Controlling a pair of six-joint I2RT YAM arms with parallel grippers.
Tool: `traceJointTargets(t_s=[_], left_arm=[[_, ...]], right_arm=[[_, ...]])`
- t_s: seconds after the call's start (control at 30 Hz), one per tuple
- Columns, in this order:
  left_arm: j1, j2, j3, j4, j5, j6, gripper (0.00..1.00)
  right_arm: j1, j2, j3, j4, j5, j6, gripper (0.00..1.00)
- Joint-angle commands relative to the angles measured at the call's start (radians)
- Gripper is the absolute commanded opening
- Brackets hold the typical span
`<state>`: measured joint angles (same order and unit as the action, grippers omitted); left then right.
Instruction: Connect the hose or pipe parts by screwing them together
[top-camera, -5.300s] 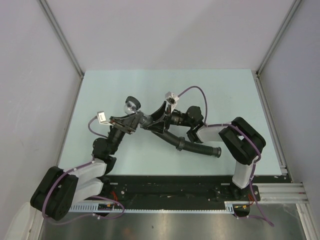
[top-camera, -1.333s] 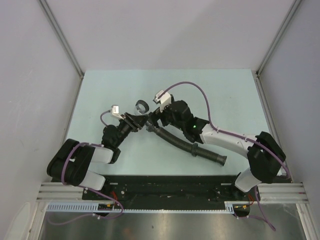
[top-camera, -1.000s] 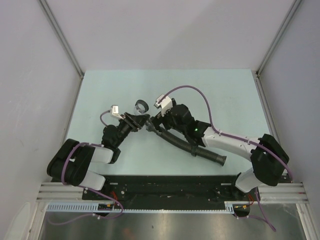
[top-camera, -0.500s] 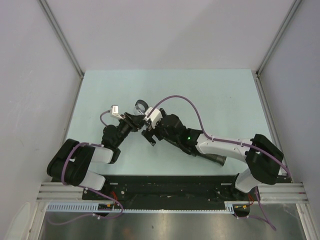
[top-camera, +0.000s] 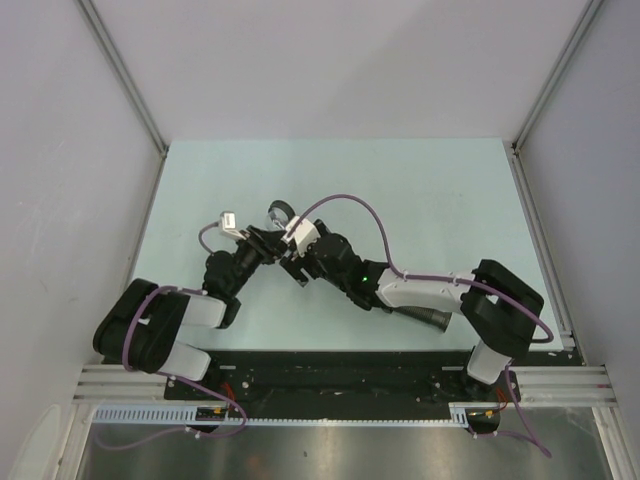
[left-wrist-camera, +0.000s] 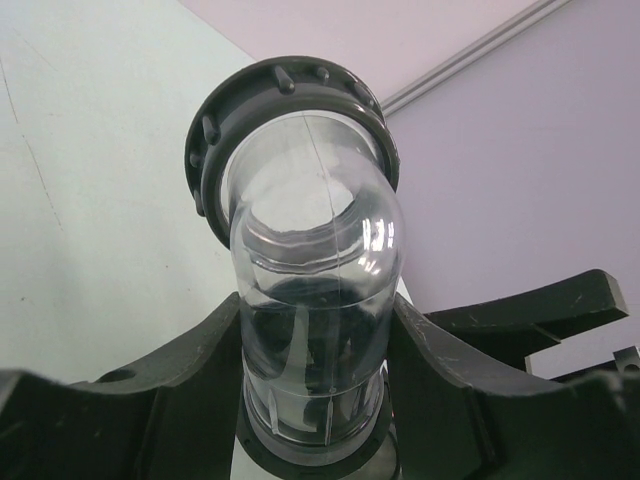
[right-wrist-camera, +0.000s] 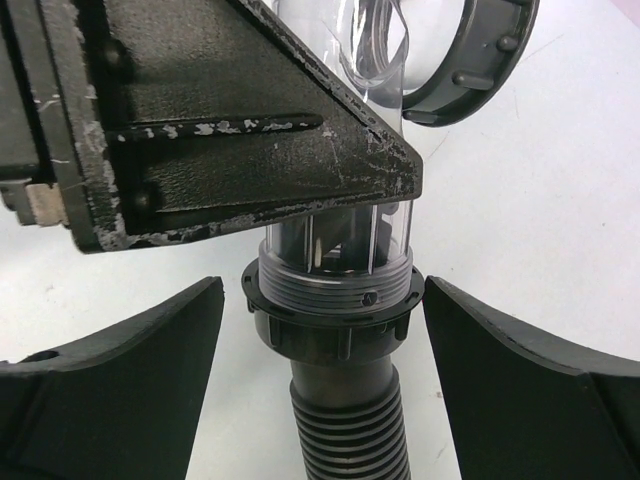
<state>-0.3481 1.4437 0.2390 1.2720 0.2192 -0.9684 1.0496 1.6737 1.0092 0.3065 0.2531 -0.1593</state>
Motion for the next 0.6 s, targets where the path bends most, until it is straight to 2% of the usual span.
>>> traceJointTargets(t_s=[0.0, 0.1, 0.2, 0.23, 0.3, 0.4, 0.43, 0.5, 0.53, 0.57], left_arm=[[0.003, -0.042, -0.003, 0.352, -0.014, -0.023, 0.0], [0.003, -0.046, -0.001, 0.349, -0.012, -0.027, 0.0], [0.003, -0.045, -0.001, 0.348, -0.009, -0.036, 0.0], [0.003, -0.045, -0.003, 0.348, -0.007, -0.045, 0.0], [0.003, -0.049, -0.004, 0.348, 0.012, -0.055, 0.0], [0.003, -0.066, -0.006, 0.349, 0.043, -0.062, 0.0], [0.003, -0.074, -0.009, 0.349, 0.06, -0.064, 0.0], [0.004, -0.098, -0.01, 0.351, 0.078, -0.058, 0.0], [0.004, -0.104, -0.009, 0.351, 0.098, -0.05, 0.0], [0.004, -0.115, -0.007, 0.351, 0.111, -0.049, 0.0]], right_arm=[[0.01, 0.029, 0.003, 0.078, 0.035, -0.005, 0.84], [0.006, 0.04, 0.006, 0.097, 0.029, 0.006, 0.81], [-0.011, 0.037, 0.006, 0.111, 0.015, 0.032, 0.66], [-0.019, 0.034, 0.006, 0.112, -0.012, 0.038, 0.53], [-0.045, 0.018, 0.006, 0.111, -0.058, 0.043, 0.43], [-0.086, -0.011, 0.005, 0.096, -0.214, 0.04, 0.22], [-0.126, -0.02, 0.006, 0.088, -0.353, 0.05, 0.14], [-0.181, -0.032, 0.005, 0.08, -0.509, 0.07, 0.1], [-0.233, -0.041, 0.005, 0.077, -0.66, 0.084, 0.08], [-0.256, -0.046, 0.005, 0.078, -0.729, 0.087, 0.07]])
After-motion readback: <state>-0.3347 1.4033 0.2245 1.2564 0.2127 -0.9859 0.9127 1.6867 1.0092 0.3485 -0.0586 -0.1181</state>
